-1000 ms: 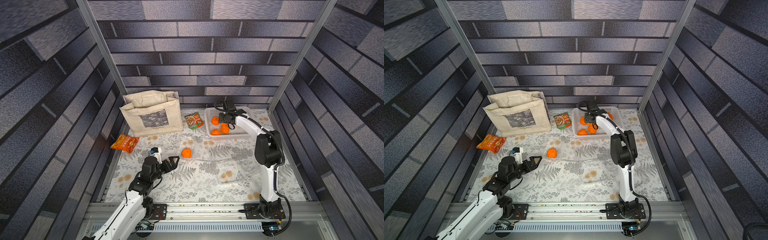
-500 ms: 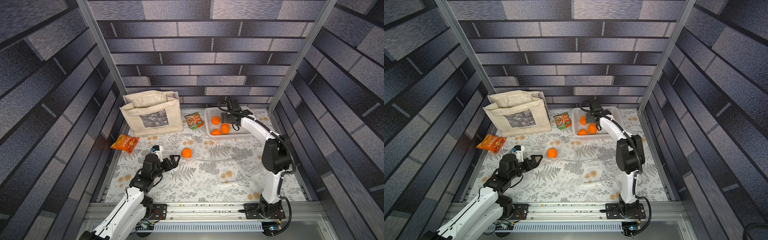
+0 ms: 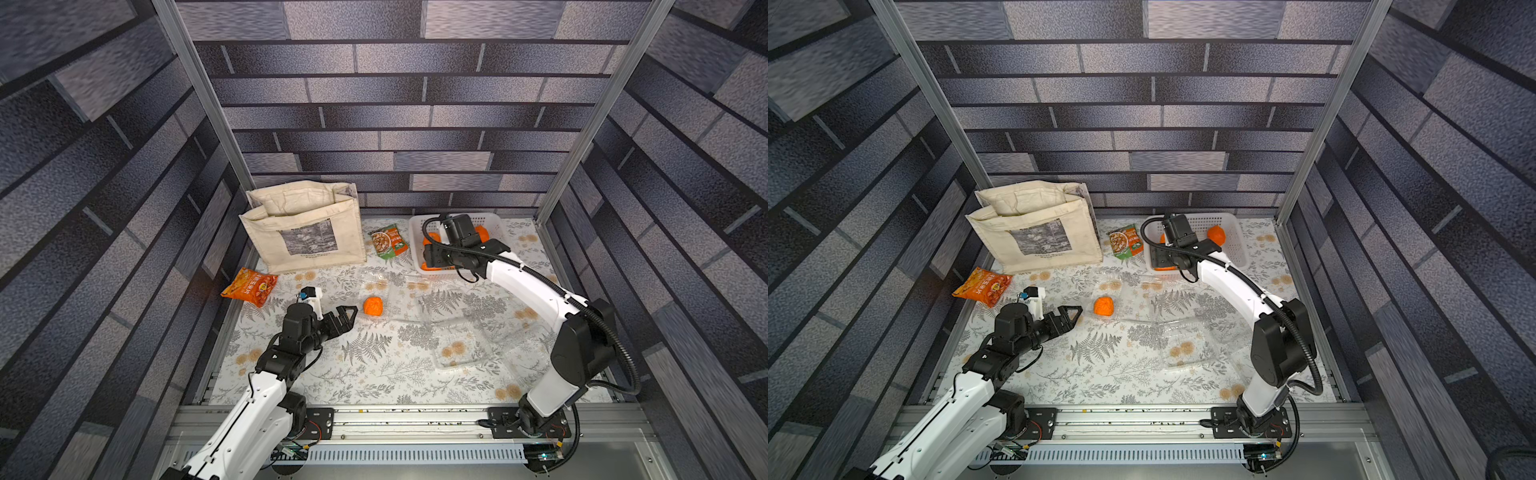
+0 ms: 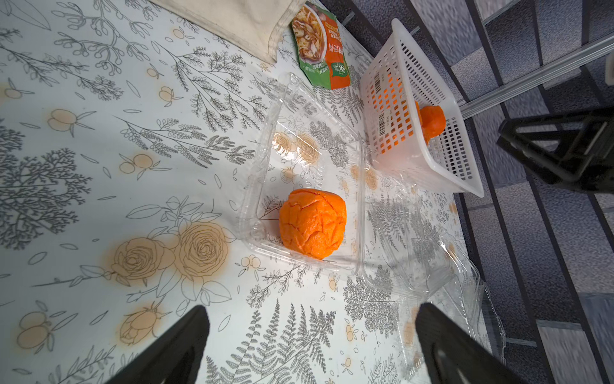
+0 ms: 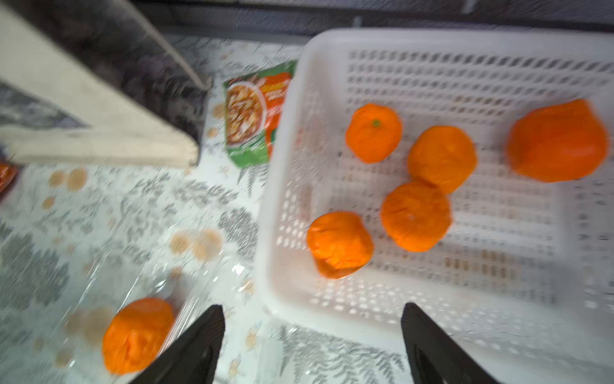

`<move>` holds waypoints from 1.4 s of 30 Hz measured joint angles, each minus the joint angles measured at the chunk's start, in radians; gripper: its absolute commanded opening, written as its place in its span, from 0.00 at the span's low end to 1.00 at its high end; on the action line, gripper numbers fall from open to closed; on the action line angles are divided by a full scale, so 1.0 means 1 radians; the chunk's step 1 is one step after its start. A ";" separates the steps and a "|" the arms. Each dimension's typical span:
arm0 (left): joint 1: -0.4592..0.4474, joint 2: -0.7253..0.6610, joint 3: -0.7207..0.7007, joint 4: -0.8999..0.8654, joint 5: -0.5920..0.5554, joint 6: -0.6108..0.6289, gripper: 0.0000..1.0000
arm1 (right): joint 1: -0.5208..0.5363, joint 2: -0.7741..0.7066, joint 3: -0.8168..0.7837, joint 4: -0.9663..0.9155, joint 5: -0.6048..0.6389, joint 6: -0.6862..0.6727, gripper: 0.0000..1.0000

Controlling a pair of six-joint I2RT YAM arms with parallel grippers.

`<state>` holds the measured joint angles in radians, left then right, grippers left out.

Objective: Take oranges out of containers
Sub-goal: Pick up the orange from the packing box.

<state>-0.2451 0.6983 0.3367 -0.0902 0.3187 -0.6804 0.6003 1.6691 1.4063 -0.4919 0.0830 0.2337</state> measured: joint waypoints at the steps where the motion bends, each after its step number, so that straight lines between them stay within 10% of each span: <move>1: 0.006 0.000 0.003 -0.005 0.002 0.000 1.00 | 0.037 -0.006 -0.029 0.008 -0.037 0.005 0.85; 10: 0.023 -0.022 0.012 -0.032 0.018 0.000 1.00 | 0.233 -0.025 -0.161 0.082 -0.216 0.058 0.88; 32: 0.034 -0.078 0.006 -0.075 0.018 -0.004 1.00 | 0.325 0.387 0.149 0.095 -0.129 -0.013 0.89; 42: 0.044 -0.082 0.000 -0.075 0.026 -0.005 1.00 | 0.336 0.478 0.229 0.005 -0.076 -0.043 0.68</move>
<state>-0.2012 0.6163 0.3363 -0.1650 0.3443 -0.6849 0.9363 2.1475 1.6348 -0.4866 0.0071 0.1909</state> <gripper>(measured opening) 0.999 0.764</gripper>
